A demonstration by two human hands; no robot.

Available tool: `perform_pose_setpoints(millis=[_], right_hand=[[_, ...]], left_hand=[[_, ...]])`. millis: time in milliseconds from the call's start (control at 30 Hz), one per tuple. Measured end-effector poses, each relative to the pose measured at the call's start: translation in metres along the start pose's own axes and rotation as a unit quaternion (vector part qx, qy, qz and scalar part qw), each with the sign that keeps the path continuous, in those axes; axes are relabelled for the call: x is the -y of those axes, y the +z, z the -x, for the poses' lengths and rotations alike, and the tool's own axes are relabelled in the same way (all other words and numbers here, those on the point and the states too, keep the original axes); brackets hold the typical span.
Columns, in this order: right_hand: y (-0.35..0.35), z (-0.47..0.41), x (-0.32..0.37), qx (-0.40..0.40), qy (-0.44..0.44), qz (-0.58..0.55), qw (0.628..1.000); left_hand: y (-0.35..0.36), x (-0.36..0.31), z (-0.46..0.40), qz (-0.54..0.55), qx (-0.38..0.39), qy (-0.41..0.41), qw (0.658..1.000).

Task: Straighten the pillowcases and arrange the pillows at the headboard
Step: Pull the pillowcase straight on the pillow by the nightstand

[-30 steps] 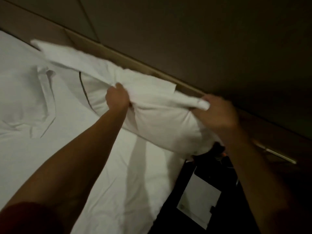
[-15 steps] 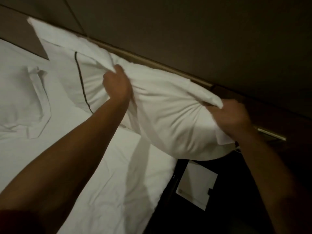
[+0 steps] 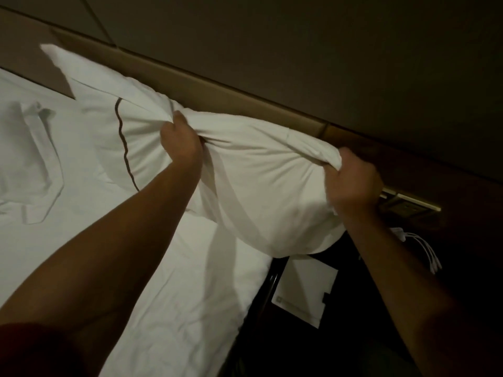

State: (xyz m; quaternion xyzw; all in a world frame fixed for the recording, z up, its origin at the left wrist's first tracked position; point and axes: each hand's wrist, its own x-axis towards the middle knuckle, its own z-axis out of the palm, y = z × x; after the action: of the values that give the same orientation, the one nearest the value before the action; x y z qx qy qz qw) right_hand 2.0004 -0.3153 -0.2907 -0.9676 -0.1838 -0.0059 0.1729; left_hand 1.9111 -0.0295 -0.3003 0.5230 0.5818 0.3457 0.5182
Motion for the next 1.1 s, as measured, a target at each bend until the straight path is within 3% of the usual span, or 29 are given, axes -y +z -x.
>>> perform_pose_setpoints(millis=[167, 300, 467, 500, 567, 633, 700, 800, 900, 967, 1100], right_hand=[[0.010, 0.007, -0.010, 0.023, 0.021, -0.054, 0.998], [-0.004, 0.000, -0.013, 0.018, 0.042, -0.116, 0.992], [-0.025, 0.018, -0.013, -0.152, -0.031, -0.124, 0.980], [-0.028, 0.016, -0.015, -0.116, -0.011, -0.125, 0.985], [-0.028, 0.009, -0.018, 0.041, 0.058, -0.058, 0.996], [-0.023, 0.006, -0.021, 0.164, 0.094, -0.023, 0.982], [-0.022, 0.004, -0.021, 0.208, 0.131, -0.128, 0.961], [-0.019, -0.003, -0.026, 0.130, 0.176, -0.353, 0.910], [-0.010, 0.001, -0.024, 0.024, 0.148, -0.404, 0.902], [0.003, 0.006, -0.023, 0.015, 0.142, -0.396, 0.907], [0.013, 0.014, -0.026, 0.038, 0.174, -0.429, 0.886]], left_hand=[[-0.005, 0.020, 0.001, -0.152, 0.047, -0.010, 0.987], [-0.001, 0.004, -0.007, -0.151, 0.083, -0.082, 0.982], [-0.011, 0.002, -0.010, -0.224, 0.032, 0.006, 0.974], [-0.013, 0.003, -0.010, -0.225, 0.019, 0.017, 0.974], [-0.013, 0.003, -0.010, -0.208, 0.010, 0.008, 0.978], [-0.010, 0.001, -0.006, -0.180, 0.022, -0.028, 0.983], [-0.007, -0.001, -0.002, -0.160, 0.036, -0.073, 0.984], [-0.002, -0.012, 0.000, -0.054, 0.045, -0.081, 0.994], [0.000, -0.021, 0.002, 0.056, 0.067, -0.089, 0.992], [-0.004, -0.013, 0.003, 0.034, 0.091, -0.104, 0.990], [-0.018, 0.002, 0.001, -0.139, 0.134, -0.074, 0.978]])
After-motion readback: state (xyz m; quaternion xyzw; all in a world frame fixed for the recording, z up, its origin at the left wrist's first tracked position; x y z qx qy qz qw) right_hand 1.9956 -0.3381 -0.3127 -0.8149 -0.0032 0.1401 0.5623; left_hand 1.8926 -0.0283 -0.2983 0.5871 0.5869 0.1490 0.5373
